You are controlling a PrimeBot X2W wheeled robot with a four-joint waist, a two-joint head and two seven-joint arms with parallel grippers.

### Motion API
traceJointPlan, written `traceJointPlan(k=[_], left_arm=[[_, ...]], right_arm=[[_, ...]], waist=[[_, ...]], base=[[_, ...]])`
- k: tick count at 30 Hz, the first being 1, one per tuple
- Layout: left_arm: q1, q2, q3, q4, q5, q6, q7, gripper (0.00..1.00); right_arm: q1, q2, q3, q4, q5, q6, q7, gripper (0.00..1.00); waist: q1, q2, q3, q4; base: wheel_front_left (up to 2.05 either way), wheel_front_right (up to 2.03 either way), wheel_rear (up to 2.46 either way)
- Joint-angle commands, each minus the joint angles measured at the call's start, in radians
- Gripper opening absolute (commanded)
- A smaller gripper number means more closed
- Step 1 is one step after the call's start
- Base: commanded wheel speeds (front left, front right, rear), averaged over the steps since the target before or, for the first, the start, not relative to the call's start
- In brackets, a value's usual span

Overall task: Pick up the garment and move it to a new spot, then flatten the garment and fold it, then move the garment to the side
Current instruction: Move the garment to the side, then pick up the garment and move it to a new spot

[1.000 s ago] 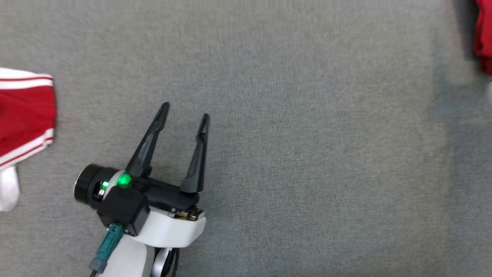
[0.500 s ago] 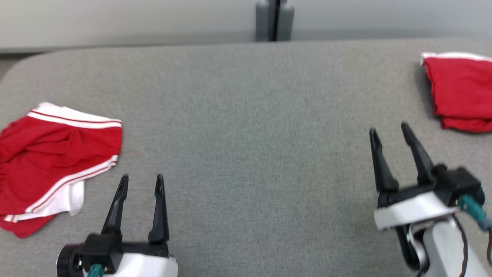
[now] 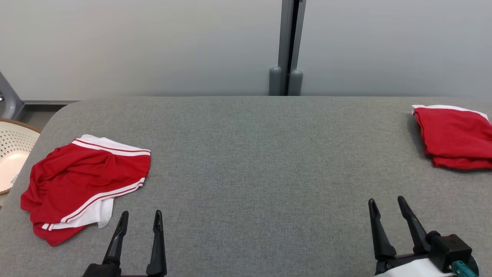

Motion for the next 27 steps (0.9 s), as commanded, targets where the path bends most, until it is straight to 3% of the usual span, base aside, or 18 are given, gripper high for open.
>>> traceJointPlan(k=[1, 17, 27], left_arm=[[0.011, 0.003, 0.006, 0.001, 0.001, -0.004, 0.0, 1.0], [0.012, 0.003, 0.021, 0.029, 0.012, -0.034, 0.0, 1.0], [0.018, 0.003, 0.007, 0.011, 0.006, -0.014, 0.0, 1.0]], right_arm=[[0.006, 0.0, 0.008, -0.003, 0.005, -0.002, -0.001, 1.0], [0.022, -0.004, 0.03, -0.002, 0.016, -0.002, -0.001, 1.0], [0.04, -0.002, 0.052, -0.008, 0.022, -0.002, -0.001, 1.0]], waist=[[0.0, -0.0001, -0.005, -0.004], [0.0, -0.0001, -0.015, 0.014], [0.0, -0.0001, -0.02, 0.151]], base=[[0.0, 0.0, 0.0], [0.0, 0.0, 0.0], [0.0, 0.0, 0.0]])
